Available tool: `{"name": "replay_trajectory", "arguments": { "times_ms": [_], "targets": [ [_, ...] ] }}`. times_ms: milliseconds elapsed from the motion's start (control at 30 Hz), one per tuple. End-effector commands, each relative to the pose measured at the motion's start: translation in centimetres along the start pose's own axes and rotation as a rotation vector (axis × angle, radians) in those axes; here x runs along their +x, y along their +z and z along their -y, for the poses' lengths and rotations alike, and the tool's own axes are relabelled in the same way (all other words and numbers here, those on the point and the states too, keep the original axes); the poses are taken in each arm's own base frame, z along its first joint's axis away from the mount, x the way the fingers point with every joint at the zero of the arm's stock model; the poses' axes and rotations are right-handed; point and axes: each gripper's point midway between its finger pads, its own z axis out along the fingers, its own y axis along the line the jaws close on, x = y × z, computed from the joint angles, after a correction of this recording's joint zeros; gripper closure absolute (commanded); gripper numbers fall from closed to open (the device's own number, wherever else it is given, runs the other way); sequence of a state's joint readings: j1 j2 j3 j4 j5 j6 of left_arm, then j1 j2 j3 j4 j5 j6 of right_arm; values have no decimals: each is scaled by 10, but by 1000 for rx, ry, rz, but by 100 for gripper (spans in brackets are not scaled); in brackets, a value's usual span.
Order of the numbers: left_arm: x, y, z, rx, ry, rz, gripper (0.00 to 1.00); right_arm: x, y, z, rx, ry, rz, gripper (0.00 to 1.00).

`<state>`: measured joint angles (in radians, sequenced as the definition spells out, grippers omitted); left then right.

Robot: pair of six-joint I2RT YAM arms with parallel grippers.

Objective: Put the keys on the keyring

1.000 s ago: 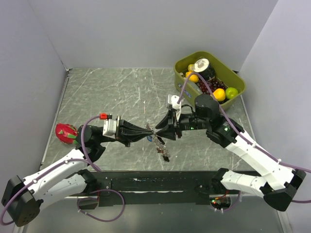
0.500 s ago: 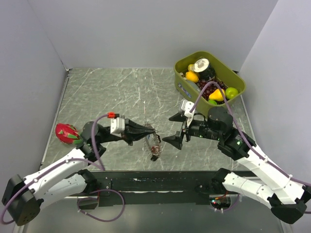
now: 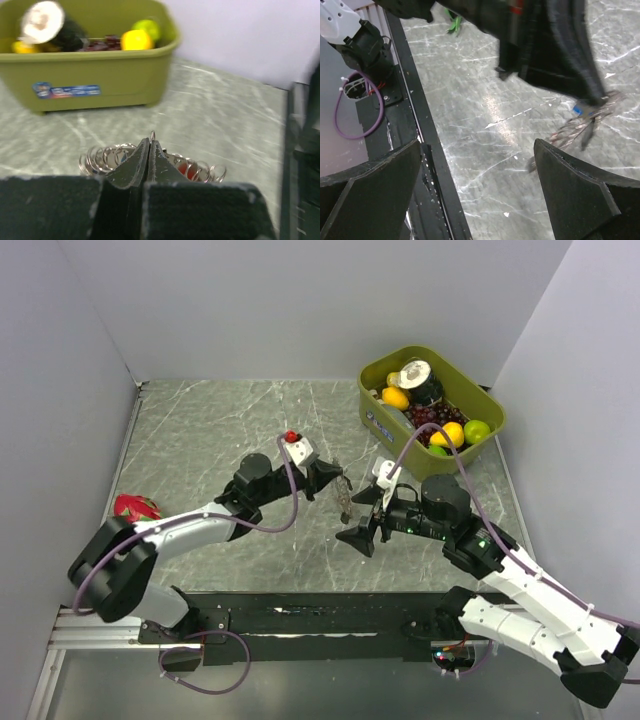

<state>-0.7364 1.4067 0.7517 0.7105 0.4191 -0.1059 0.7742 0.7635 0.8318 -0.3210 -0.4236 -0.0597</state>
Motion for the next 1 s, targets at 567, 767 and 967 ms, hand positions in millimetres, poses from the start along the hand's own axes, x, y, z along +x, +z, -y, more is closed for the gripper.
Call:
{"name": "replay_trajectory", "arguments": {
  "times_ms": [567, 767, 967],
  "targets": [
    [95, -74, 22, -204, -169, 40, 3, 12, 22, 0, -36, 68, 29, 0],
    [63, -91, 16, -276, -206, 104, 4, 9, 24, 3, -26, 73, 35, 0],
    [64, -112, -34, -635, -321, 25, 4, 16, 30, 23, 77, 136, 13, 0]
  ]
}}
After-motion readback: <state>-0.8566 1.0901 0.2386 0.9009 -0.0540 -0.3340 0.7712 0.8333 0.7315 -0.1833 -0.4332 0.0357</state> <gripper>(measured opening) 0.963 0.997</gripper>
